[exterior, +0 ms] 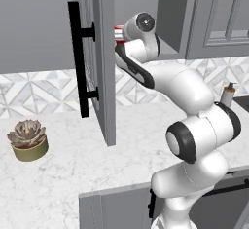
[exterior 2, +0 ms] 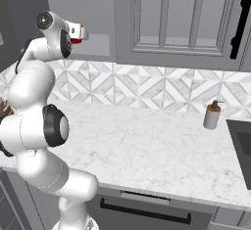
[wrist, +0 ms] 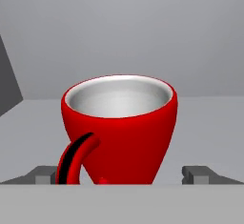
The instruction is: Gather all objects into one cabinet and sort the glasses and bowls to opposite sides.
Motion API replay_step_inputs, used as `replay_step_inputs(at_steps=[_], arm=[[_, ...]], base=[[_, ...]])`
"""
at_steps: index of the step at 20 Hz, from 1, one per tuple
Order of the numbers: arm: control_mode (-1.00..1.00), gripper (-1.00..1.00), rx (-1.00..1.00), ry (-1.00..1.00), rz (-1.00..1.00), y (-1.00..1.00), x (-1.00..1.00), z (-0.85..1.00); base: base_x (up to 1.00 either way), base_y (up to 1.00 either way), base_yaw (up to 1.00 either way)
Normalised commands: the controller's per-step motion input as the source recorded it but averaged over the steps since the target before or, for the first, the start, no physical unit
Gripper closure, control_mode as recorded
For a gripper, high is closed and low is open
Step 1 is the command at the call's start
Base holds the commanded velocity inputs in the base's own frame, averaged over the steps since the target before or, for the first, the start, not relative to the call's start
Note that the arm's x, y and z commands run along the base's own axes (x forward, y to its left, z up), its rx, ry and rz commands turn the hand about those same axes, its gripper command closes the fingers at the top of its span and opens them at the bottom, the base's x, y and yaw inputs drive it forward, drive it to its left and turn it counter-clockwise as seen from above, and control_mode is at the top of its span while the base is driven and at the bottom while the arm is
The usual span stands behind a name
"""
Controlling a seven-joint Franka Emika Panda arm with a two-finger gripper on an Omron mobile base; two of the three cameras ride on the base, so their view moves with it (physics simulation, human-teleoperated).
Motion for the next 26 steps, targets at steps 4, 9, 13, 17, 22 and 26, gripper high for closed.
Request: replay_step_inputs(at_steps=[4,9,13,17,22,26], arm=[[-1.00,-1.00,0.00,0.00,0.00,0.00,0.05,0.00],[-1.00,1.00,0.00,0.00,0.00,0.00,0.00,0.00],[-1.00,1.00,0.00,0.00,0.00,0.00,0.00,0.00],[-1.00,1.00,0.00,0.00,0.00,0.00,0.00,0.00],[-1.00,1.00,0.00,0.00,0.00,0.00,0.00,0.00],[-1.00,1.00,0.00,0.00,0.00,0.00,-0.01,0.00]], base=[[0.00,0.00,0.00],[0.00,0.00,0.00],[0.00,0.00,0.00],[0.00,0.00,0.00],[0.00,0.00,0.00],[0.00,0.00,0.00]])
